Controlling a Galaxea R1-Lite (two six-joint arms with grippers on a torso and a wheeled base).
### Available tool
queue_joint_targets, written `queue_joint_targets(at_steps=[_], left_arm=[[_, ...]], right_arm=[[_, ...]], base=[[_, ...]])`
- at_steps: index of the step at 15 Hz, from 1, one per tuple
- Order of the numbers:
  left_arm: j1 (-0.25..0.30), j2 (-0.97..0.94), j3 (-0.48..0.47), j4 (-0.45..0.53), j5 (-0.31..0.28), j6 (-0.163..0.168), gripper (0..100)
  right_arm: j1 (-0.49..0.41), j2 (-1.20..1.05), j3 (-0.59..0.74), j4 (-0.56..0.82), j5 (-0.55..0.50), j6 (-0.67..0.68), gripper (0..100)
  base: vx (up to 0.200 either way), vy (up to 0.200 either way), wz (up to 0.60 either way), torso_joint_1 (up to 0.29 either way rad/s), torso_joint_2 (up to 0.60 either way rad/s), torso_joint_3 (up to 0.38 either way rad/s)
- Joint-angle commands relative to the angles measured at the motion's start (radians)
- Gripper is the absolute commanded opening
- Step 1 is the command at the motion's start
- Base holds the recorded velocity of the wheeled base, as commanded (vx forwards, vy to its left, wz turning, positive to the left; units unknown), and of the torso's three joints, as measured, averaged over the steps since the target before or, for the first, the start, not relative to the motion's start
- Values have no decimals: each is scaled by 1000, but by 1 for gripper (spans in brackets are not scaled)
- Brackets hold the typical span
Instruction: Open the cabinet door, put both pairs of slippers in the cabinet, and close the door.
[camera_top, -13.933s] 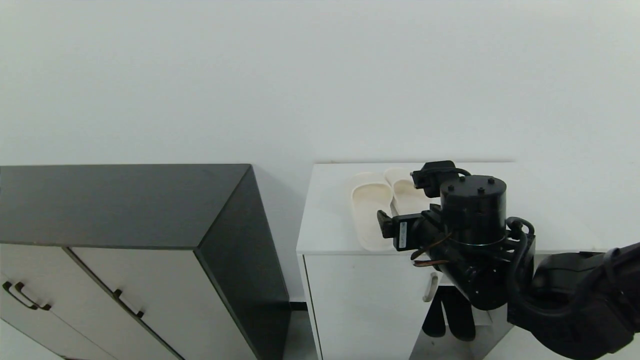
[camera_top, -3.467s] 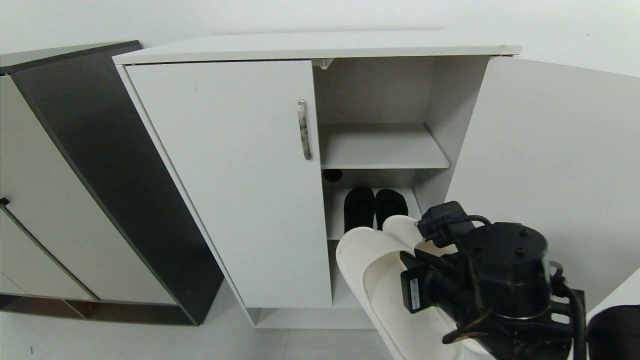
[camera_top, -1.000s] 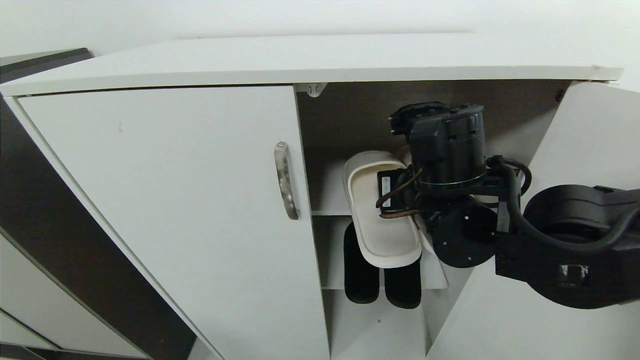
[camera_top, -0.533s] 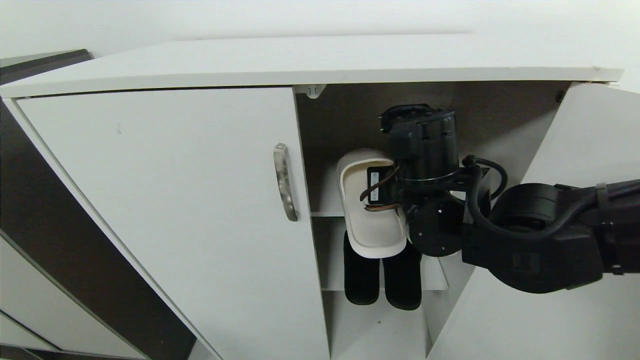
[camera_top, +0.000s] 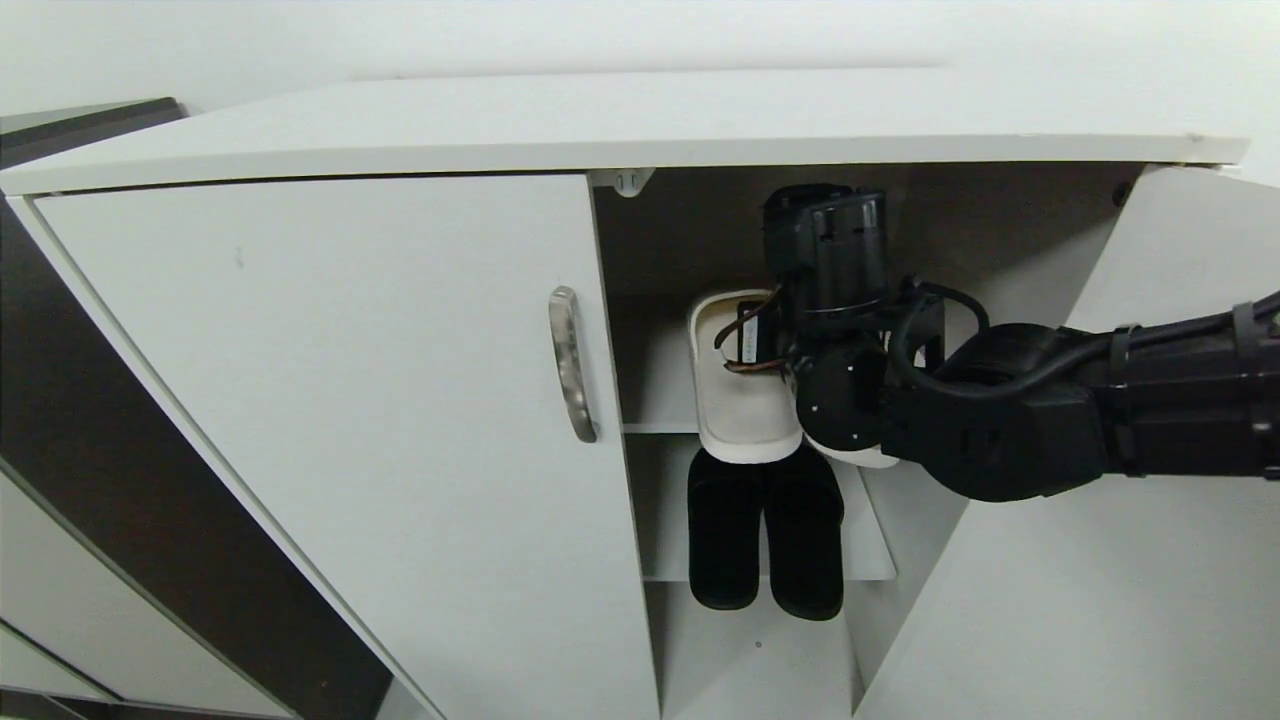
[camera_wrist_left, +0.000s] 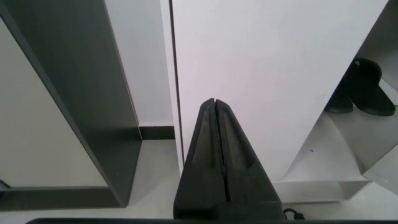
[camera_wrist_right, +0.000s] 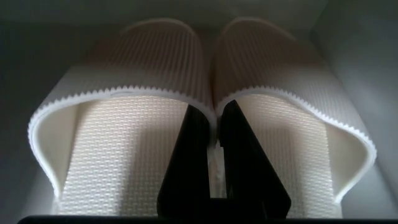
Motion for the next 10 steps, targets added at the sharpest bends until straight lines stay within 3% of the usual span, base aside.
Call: queue_joint_targets(at_steps=[1,10], left_arm=[[1,1,0,0,0,-1,0],[2,1,0,0,0,-1,0]], right_arm=[[-3,18,-11,1,0,0,0],[-11,43,-25,-1,0,0,0]], base=[[0,0,0,0,0,0],[0,0,0,0,0,0]])
